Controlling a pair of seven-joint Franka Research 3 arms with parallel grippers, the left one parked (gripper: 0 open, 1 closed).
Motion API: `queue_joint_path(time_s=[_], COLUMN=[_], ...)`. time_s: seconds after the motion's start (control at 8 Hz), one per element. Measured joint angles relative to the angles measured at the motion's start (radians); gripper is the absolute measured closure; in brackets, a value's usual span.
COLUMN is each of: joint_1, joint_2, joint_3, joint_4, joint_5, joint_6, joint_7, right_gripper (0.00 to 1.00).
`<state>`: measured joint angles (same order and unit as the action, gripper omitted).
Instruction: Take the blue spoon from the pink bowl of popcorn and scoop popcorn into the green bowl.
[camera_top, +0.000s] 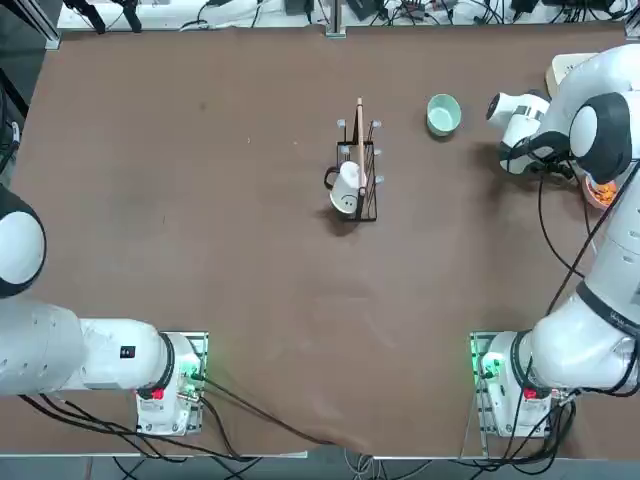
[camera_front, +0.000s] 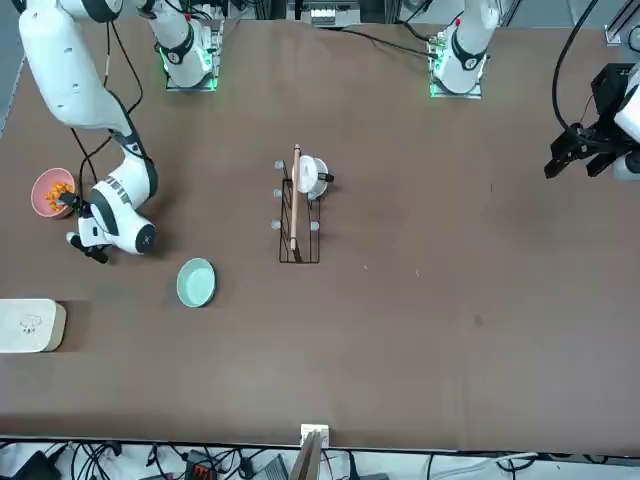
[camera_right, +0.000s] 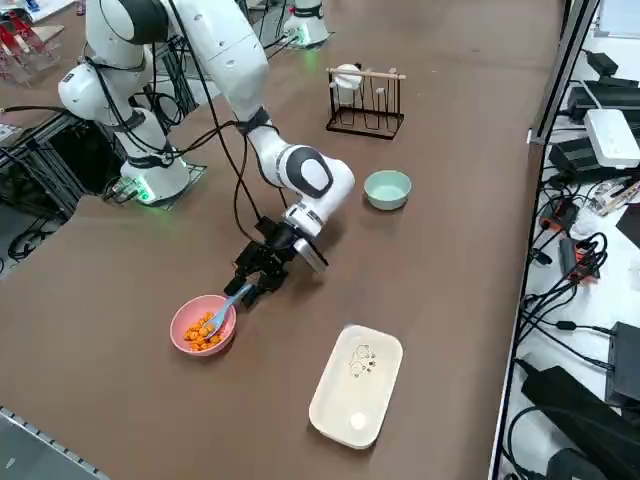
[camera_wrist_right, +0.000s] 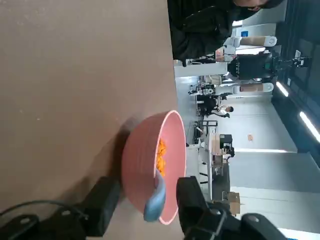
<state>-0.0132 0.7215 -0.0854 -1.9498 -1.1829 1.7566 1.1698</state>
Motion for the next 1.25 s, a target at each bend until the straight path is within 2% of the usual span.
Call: queue_joint_path(time_s=[0.25,0.38,0.62,0.75,1.25], joint_1=[0.004,0.007,0.014,0.016,0.033], joint_2=[0.0,0.0,0.0,0.0,0.001], joint_3=[0.0,0.0,0.001,0.001,0.002], joint_4=[0.004,0.004,0.004,0.004,0.004], joint_5=[-0.002,-0.002,-0.002,-0.003,-0.004], joint_6=[-0.021,-0.034,-0.045,-0.046,-0.055], joint_7=[0.0,0.0,0.0,0.0,0.0], right_gripper=[0.31,0.37,0.43,0.52,0.58])
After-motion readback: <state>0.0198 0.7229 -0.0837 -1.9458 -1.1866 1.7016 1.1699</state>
